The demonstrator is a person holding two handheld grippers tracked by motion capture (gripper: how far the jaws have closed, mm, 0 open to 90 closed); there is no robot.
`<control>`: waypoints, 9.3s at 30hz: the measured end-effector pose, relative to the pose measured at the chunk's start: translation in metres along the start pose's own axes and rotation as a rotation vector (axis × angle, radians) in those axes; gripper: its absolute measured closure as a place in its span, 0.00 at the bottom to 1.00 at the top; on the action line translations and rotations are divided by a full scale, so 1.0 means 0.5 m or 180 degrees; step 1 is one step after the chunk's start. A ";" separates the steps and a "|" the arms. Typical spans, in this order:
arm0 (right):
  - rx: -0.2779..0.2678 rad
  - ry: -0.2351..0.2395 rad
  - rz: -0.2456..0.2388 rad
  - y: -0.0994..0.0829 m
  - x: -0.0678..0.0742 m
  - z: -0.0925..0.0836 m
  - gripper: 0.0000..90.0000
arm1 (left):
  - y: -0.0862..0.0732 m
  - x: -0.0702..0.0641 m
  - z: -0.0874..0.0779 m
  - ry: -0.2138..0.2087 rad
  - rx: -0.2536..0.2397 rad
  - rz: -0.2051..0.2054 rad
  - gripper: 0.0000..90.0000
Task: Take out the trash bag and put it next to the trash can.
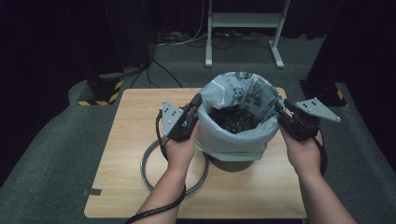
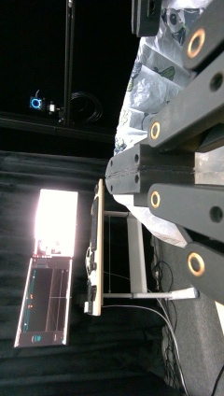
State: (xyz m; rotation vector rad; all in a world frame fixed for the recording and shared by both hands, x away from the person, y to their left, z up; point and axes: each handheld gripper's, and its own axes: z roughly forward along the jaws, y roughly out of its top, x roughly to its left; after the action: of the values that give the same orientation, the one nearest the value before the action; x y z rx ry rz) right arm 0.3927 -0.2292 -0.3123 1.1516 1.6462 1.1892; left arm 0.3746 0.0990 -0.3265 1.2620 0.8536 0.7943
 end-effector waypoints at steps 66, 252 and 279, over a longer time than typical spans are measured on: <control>-0.1584 0.0092 0.0171 0.130 0.076 -0.131 1.00 | 0.107 0.004 -0.011 -0.0172 -0.0458 -0.0083 1.00; 0.0914 0.0290 -0.0063 -0.398 -0.056 0.030 0.17 | 0.169 -0.059 -0.001 -0.0682 -0.0630 0.0011 0.99; 0.1096 0.0160 -0.0106 -0.418 -0.068 0.037 0.19 | 0.242 -0.071 -0.015 -0.0739 -0.0933 0.0126 0.99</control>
State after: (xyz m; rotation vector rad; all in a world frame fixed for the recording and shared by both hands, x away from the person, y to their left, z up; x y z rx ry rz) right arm 0.3734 -0.2883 -0.5157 1.3043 1.9538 0.9424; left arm 0.3467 0.0877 -0.2039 1.0869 0.5058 0.7565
